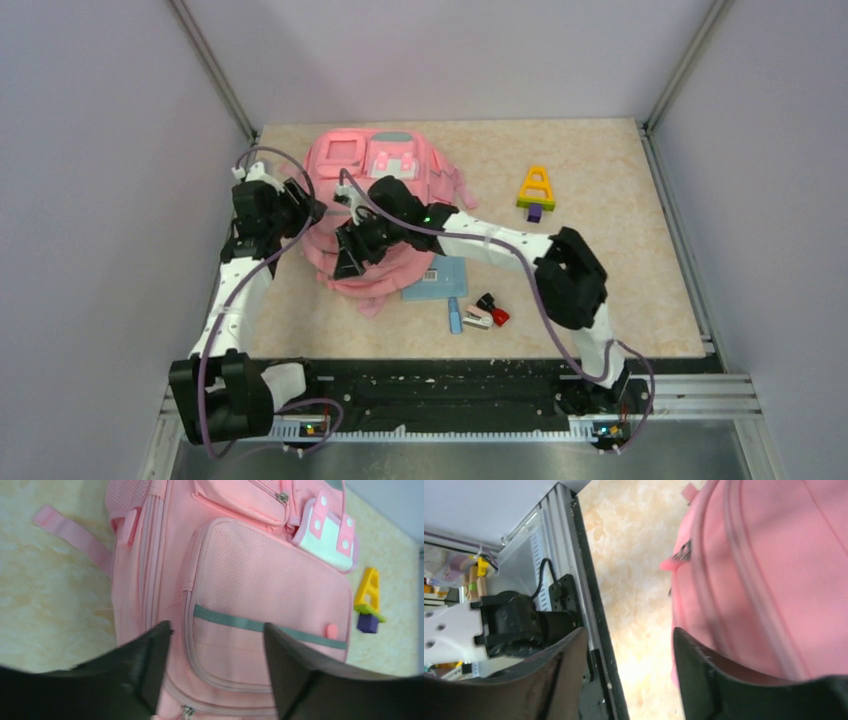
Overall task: Pack the student bag
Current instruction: Unzip the student bag at the center of the board, then move the student bag to the center of the board.
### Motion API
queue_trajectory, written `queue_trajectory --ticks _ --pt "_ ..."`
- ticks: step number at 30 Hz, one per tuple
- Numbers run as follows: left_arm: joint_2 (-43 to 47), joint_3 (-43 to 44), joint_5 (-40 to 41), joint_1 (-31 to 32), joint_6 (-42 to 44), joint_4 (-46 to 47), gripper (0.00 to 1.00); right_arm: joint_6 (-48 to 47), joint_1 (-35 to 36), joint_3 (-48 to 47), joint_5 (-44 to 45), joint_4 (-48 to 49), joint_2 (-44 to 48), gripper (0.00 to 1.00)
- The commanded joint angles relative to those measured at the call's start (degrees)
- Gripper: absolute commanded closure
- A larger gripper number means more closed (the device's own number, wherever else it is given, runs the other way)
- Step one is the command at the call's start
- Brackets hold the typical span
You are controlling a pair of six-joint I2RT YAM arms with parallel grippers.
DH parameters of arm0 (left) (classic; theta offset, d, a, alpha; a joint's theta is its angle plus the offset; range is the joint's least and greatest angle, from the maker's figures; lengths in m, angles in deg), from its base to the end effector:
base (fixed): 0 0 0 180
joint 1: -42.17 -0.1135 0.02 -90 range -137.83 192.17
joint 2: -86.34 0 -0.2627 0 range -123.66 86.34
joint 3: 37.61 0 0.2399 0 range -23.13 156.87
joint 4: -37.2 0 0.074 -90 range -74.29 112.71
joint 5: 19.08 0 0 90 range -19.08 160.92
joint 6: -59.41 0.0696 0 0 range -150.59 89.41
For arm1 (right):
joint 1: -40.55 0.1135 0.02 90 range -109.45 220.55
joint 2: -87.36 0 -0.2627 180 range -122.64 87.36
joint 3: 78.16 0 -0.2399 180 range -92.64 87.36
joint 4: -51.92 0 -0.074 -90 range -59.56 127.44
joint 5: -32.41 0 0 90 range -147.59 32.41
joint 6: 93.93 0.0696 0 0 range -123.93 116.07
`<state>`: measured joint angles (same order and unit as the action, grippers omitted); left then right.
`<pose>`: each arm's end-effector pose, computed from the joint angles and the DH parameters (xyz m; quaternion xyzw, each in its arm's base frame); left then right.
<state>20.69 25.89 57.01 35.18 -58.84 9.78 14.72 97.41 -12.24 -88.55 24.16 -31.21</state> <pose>0.2745 0.0168 0.2740 -0.2016 0.8360 -0.1950 0.4717 0.2422 0.4364 0.2541 -0.3980 0.7552 0.4697 0.2248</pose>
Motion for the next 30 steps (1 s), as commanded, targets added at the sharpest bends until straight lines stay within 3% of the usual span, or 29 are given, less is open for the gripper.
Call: queue_trajectory --ticks 1,4,8,15,22,30 --pt "5.2 1.66 3.79 0.58 3.44 -0.1 0.2 -3.41 -1.84 8.81 6.3 1.5 16.57 0.28" --pt "8.7 1.97 10.04 2.82 8.02 -1.82 0.17 -2.02 -6.68 17.42 6.99 1.48 23.17 0.26" --pt "12.42 2.44 20.59 11.41 14.99 -3.27 0.17 0.68 -15.15 28.97 8.5 2.54 28.73 0.25" --pt "13.71 0.71 15.96 15.24 16.23 -0.61 0.17 5.4 -21.53 38.84 8.94 11.4 27.1 0.25" --pt "13.96 0.41 15.41 15.25 16.83 -0.37 0.17 8.63 -21.21 34.73 2.79 23.6 13.5 0.25" --pt "14.28 0.08 10.37 16.15 16.56 0.47 0.18 6.41 -17.7 13.16 1.81 22.44 -2.57 0.27"
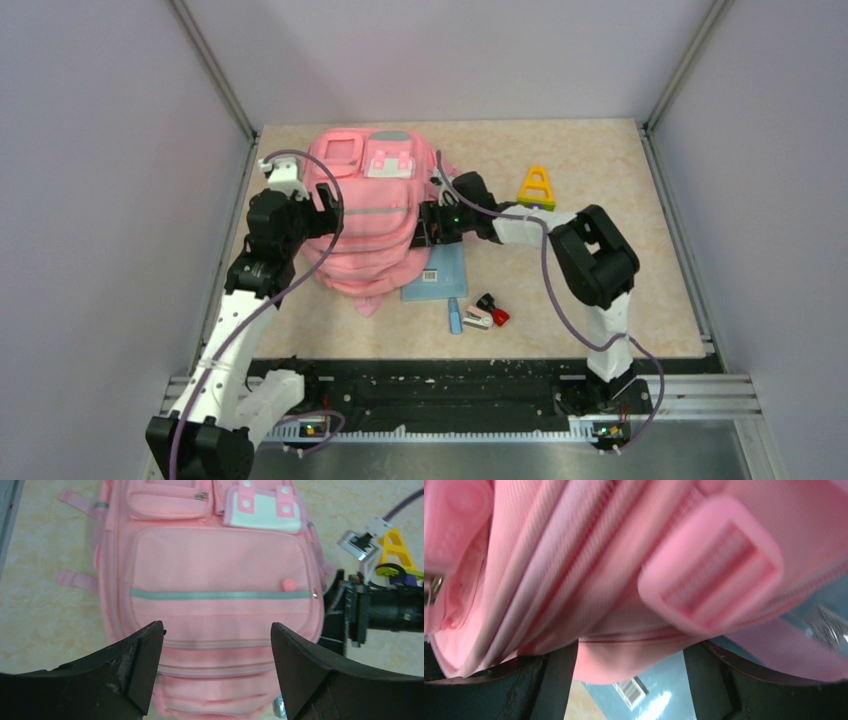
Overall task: Pack the student bag
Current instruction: Move the student bag to the center of the board.
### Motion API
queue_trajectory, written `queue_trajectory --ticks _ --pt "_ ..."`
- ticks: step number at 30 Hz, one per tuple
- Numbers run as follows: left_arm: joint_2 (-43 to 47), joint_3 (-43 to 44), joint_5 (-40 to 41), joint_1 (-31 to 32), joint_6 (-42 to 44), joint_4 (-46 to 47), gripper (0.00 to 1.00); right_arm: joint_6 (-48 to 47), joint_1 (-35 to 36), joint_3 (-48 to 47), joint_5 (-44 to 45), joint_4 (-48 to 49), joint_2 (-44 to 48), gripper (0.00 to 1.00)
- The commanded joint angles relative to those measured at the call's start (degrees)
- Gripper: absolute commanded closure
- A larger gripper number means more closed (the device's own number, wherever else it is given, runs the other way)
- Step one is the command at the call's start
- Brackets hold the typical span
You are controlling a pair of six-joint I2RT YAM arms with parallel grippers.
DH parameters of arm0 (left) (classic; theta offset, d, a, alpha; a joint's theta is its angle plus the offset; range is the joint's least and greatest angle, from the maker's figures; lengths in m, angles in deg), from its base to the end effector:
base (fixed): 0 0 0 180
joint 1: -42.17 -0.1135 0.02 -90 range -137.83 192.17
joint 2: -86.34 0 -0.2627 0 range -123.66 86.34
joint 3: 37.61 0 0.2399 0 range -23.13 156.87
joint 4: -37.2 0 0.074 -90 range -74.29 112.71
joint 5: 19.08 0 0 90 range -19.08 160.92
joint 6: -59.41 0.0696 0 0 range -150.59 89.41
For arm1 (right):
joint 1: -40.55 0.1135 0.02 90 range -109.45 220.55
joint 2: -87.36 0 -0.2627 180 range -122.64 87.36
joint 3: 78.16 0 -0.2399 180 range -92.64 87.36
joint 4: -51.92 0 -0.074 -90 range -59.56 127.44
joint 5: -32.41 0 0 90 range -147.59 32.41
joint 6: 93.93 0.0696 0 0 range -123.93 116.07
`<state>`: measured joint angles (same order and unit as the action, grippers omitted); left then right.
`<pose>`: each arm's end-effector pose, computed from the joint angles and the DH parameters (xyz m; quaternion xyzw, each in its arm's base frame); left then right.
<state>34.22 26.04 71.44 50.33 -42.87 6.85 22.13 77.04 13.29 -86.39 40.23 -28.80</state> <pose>0.2274 -0.0320 0.3225 -0.0319 0.8126 -0.0996 0.5734 0.3441 0.2963 0.1526 -0.1856 0.8620 0.4074 0.2378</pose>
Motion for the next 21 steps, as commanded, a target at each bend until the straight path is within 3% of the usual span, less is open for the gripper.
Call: queue_trajectory --ticks 1,6,12,16,21 --pt "0.44 -0.12 -5.11 1.67 1.08 3.53 0.18 -1.38 3.01 -15.28 -0.07 5.11 -7.38 0.27" --pt "-2.36 1.75 -4.5 5.77 6.8 0.73 0.18 -2.3 3.11 -23.63 0.99 0.93 -10.94 0.26" --pt "-7.21 3.35 -3.62 11.9 7.89 -2.38 0.18 -4.66 1.72 -16.53 6.34 -4.77 -2.21 0.23" --pt "-9.97 3.57 -3.99 16.26 -1.04 -2.33 0.18 -2.97 -1.42 -4.06 7.5 -3.89 7.15 0.22" --pt "-11.12 -6.77 -5.47 20.94 -18.71 12.58 0.19 -3.38 -4.33 7.94 11.31 -7.34 15.26 0.22"
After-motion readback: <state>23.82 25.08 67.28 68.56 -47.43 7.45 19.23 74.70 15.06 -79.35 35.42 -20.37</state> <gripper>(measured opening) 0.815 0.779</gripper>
